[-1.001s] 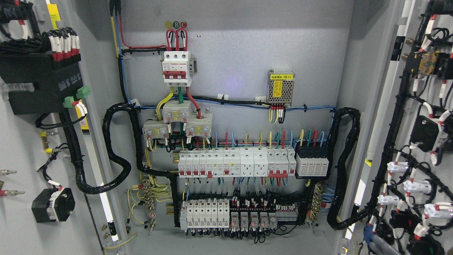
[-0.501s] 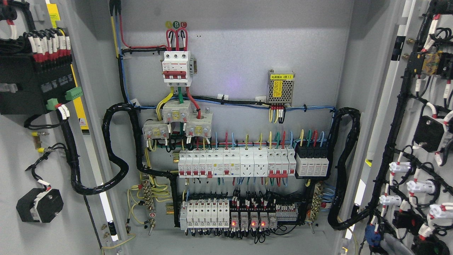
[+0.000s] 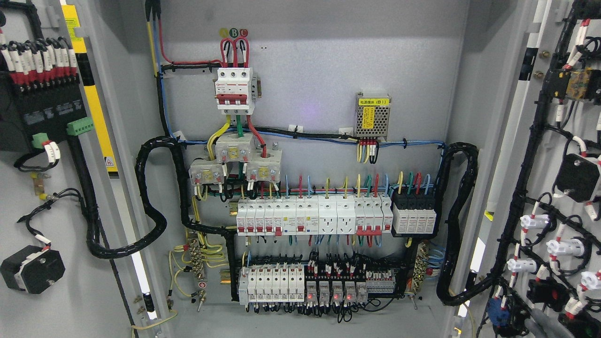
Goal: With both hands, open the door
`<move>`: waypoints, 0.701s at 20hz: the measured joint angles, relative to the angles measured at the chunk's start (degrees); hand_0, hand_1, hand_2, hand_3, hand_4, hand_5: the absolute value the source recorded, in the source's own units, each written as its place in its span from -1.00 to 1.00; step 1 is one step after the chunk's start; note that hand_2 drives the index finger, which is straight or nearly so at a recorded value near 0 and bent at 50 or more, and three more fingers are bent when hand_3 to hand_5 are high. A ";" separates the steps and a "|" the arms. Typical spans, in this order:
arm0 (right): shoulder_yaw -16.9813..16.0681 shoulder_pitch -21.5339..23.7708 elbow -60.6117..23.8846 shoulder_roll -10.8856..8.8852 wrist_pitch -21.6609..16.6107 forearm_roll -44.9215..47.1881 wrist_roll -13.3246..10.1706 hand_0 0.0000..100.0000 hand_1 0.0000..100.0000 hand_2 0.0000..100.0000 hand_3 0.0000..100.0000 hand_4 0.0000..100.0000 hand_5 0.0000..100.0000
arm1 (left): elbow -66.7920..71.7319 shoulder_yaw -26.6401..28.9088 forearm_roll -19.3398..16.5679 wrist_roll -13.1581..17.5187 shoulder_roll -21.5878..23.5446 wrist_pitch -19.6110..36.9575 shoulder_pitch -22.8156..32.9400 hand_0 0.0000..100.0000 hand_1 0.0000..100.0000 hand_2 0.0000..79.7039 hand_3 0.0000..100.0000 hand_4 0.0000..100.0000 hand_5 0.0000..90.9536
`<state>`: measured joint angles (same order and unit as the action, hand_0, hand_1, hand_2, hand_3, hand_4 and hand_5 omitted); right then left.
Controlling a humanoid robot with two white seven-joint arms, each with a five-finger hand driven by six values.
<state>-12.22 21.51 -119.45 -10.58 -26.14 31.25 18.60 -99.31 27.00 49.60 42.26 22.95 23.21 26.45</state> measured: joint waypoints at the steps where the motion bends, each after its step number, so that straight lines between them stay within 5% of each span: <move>1: -0.18 0.27 -0.01 -0.01 -0.07 0.11 0.10 -1.00 0.00 -0.92 -1.00 -1.00 -1.00 | 0.67 0.24 0.09 0.03 0.40 -0.15 -0.36 -0.76 0.11 -1.00 -1.00 -1.00 -1.00; 14: -3.56 1.23 -0.08 -0.03 -0.90 0.61 0.39 -1.00 0.00 -0.92 -1.00 -1.00 -1.00 | 8.23 2.21 0.61 0.26 4.29 -3.35 -5.18 -0.76 0.11 -1.00 -1.00 -1.00 -1.00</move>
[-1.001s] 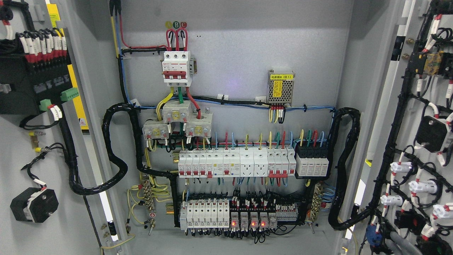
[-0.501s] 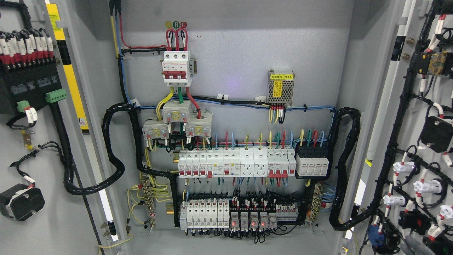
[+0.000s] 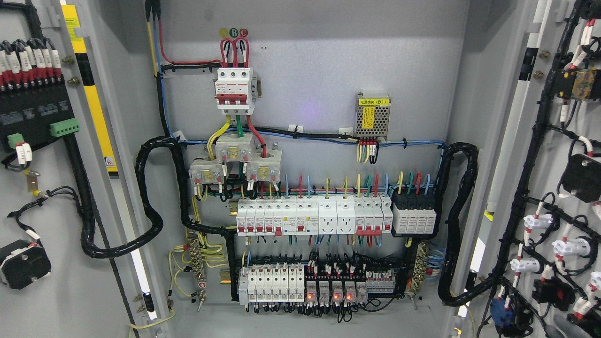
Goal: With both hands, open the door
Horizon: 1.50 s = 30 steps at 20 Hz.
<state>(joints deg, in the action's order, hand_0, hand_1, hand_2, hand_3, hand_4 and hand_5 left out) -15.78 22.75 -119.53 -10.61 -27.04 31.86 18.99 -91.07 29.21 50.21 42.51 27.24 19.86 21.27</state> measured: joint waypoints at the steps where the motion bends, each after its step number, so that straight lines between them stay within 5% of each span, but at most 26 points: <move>1: -0.31 0.05 0.00 0.00 -0.03 0.01 0.02 -1.00 0.00 -0.92 -1.00 -1.00 -1.00 | 0.40 0.08 0.01 0.03 0.19 -0.11 -0.21 -0.76 0.11 -1.00 -1.00 -1.00 -1.00; 30: -6.16 3.00 0.58 0.55 -0.52 4.95 -0.05 -1.00 0.00 -0.92 -1.00 -1.00 -1.00 | 5.72 0.74 2.60 -0.29 4.47 -0.43 -3.23 -0.76 0.11 -1.00 -1.00 -1.00 -1.00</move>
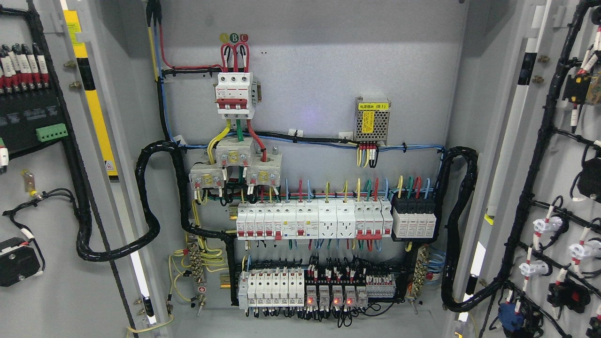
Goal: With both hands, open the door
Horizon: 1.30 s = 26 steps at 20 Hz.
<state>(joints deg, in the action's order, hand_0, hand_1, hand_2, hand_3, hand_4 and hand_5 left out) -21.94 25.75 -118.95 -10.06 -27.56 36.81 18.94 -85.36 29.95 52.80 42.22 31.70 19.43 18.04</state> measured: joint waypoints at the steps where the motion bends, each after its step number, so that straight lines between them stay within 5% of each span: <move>1: -0.09 0.05 0.06 0.00 0.00 0.16 0.00 -1.00 0.00 -0.92 -1.00 -1.00 -1.00 | -0.22 -0.04 0.02 -0.01 0.05 0.00 0.02 -0.76 0.11 -1.00 -1.00 -1.00 -1.00; 16: -0.47 0.33 0.49 -0.25 0.09 0.89 -0.01 -1.00 0.00 -0.92 -1.00 -1.00 -1.00 | -9.11 -5.66 -1.19 -0.16 -0.84 -0.22 2.02 -0.76 0.11 -1.00 -1.00 -1.00 -1.00; 26: 3.17 0.06 -0.15 -1.61 -2.17 0.70 0.52 -1.00 0.00 -0.92 -1.00 -1.00 -1.00 | -14.13 -16.68 -17.25 -0.50 -6.66 0.75 4.26 -0.76 0.11 -1.00 -1.00 -1.00 -1.00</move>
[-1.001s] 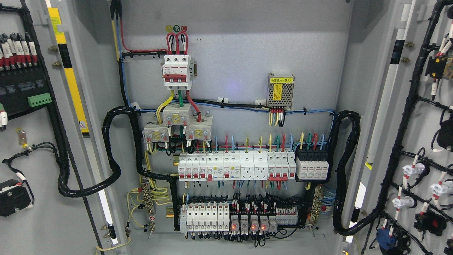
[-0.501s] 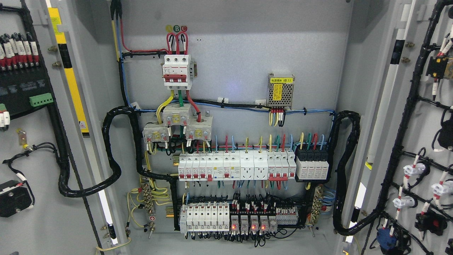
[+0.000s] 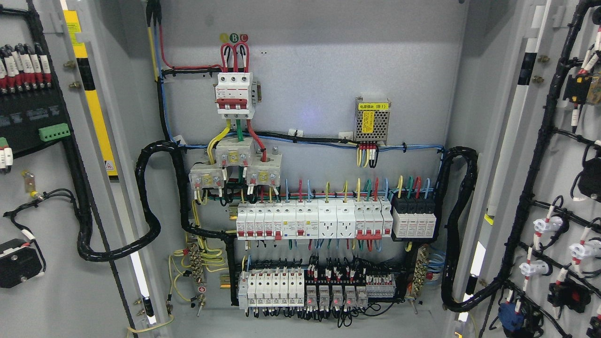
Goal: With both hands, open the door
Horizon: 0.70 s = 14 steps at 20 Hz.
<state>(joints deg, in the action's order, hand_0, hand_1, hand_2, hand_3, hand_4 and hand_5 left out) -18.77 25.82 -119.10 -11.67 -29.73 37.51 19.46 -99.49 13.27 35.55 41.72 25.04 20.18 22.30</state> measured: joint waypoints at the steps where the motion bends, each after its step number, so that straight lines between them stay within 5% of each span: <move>1: 1.05 -0.03 -0.01 -0.16 -0.06 -0.11 0.05 -1.00 0.00 -0.92 -1.00 -1.00 -1.00 | -0.02 -1.09 -1.57 -0.58 -0.93 0.00 0.23 -0.76 0.11 -1.00 -1.00 -1.00 -1.00; 10: 13.97 -1.37 7.00 -0.66 0.43 -5.79 0.28 -1.00 0.00 -0.92 -1.00 -1.00 -1.00 | 6.56 -7.99 -8.08 -10.94 -8.69 0.10 1.15 -0.76 0.11 -1.00 -1.00 -1.00 -1.00; 14: 17.98 -1.96 15.60 -0.46 0.39 -7.95 0.05 -1.00 0.00 -0.92 -1.00 -1.00 -1.00 | 13.57 -10.54 -9.10 -18.74 -12.02 0.03 0.68 -0.76 0.11 -1.00 -1.00 -1.00 -1.00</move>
<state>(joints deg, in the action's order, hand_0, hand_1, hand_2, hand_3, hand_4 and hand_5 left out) -0.79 23.86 -103.50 -12.13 -29.35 29.56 19.50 -85.92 2.73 26.45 22.98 13.03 20.22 22.98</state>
